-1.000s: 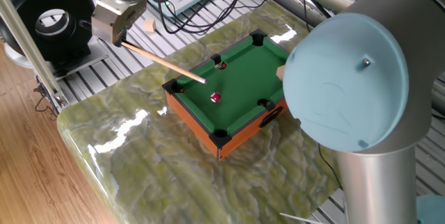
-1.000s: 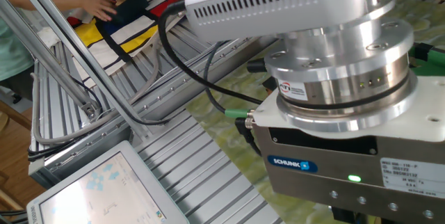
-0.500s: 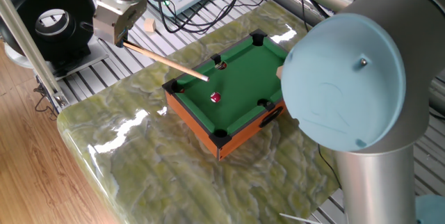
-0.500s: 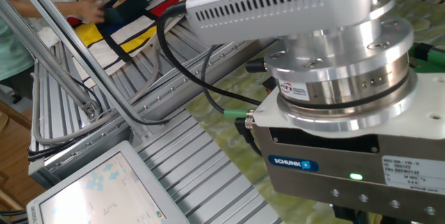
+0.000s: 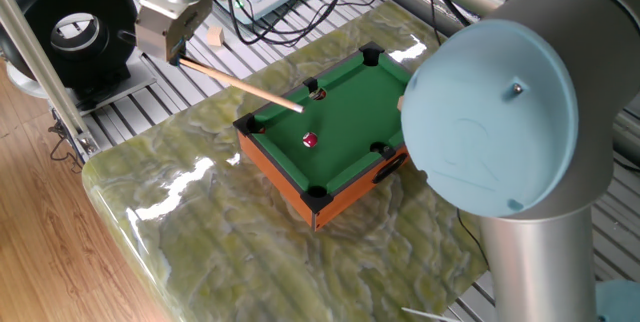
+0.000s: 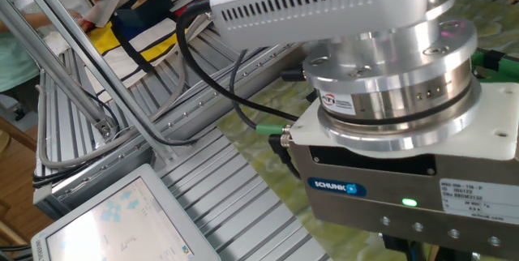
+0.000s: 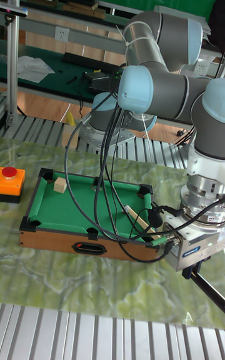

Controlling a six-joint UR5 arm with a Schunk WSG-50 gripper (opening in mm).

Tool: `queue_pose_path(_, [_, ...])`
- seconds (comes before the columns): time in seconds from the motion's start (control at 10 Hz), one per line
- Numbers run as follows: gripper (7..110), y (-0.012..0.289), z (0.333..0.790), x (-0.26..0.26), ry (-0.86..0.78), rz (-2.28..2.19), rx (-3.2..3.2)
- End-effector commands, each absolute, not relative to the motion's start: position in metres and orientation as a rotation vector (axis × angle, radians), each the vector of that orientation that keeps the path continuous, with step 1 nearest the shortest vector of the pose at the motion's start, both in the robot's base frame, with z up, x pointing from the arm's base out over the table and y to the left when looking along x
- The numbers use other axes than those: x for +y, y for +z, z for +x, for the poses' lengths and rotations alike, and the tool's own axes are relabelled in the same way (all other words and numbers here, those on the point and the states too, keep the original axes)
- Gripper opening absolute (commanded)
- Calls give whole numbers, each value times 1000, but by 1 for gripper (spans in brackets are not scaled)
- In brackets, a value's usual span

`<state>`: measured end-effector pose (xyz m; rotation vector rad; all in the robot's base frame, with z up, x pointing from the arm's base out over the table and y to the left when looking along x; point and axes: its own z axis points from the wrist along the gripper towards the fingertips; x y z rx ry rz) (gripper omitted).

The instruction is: Hit the pool ball

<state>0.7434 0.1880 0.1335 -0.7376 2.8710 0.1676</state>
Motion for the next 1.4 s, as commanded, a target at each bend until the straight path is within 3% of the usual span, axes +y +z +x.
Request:
queue_pose_path(0.0, [7, 134, 735, 182, 156, -720, 2917])
queue_pose_path(0.4, [7, 135, 734, 184, 172, -701, 2927])
queue_pose_path(0.7, [7, 173, 738, 182, 228, -711, 2930])
queue_pose_path(1.3, [7, 201, 730, 173, 247, -715, 2966])
